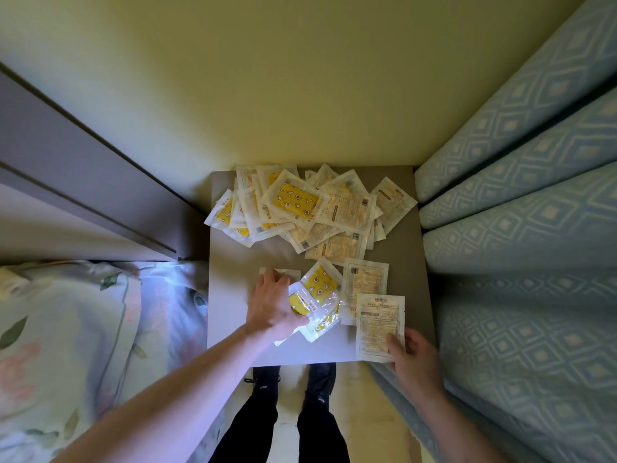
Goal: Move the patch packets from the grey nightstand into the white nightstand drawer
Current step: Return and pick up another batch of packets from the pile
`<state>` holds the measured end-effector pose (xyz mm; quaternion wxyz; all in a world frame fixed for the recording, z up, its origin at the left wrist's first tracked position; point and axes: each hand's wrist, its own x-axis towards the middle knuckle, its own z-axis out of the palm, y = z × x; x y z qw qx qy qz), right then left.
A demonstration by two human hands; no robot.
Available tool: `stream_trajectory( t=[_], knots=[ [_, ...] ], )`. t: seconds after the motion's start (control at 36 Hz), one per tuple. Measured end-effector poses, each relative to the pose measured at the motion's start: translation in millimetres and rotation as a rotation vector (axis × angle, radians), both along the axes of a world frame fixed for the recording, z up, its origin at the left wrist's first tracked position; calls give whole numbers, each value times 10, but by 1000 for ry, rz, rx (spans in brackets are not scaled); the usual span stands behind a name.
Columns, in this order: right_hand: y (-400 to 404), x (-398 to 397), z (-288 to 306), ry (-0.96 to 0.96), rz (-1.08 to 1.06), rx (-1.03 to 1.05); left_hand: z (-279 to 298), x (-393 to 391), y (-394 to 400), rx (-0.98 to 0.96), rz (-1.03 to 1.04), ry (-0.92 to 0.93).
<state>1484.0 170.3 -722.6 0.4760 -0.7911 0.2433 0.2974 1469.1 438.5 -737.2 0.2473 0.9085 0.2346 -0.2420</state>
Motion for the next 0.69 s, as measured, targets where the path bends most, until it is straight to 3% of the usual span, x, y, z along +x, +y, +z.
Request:
stream_trajectory(
  t=[0.33, 0.69],
  knots=[
    [25, -36, -26, 7, 49, 6, -33, -174, -409, 31, 175, -137],
    [9, -95, -27, 8, 59, -20, 4, -200, -541, 53, 175, -180]
  ],
)
